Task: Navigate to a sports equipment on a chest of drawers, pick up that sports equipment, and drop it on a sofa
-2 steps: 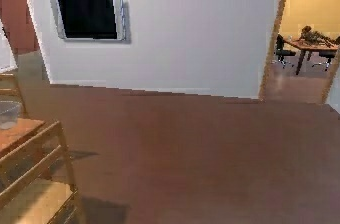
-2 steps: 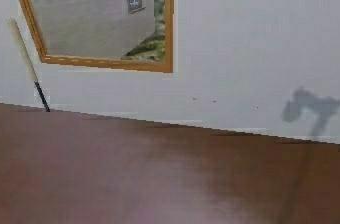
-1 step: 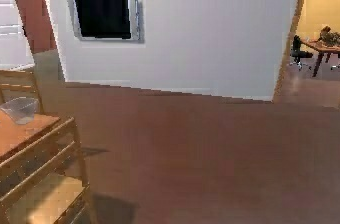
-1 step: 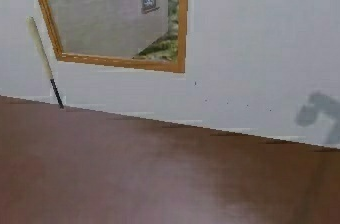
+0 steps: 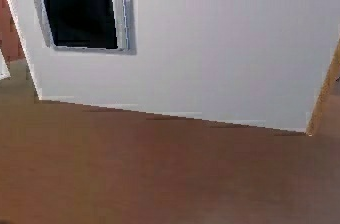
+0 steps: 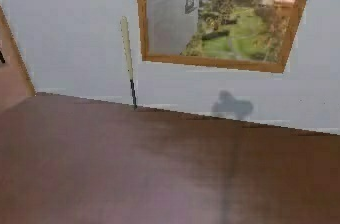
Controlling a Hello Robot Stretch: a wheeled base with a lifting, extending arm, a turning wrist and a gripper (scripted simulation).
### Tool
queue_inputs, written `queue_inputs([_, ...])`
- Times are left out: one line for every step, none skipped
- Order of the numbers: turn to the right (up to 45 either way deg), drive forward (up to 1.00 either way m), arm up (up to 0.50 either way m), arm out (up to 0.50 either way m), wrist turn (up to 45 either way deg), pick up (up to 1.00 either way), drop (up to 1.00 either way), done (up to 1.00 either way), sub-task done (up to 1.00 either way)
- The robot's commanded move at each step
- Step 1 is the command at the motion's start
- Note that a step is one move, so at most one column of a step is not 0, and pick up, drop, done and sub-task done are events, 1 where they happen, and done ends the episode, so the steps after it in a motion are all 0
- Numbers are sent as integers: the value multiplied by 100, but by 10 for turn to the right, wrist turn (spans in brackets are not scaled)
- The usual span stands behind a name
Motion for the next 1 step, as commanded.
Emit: queue_inputs([-210,0,0,0,0,0,0,0,0])
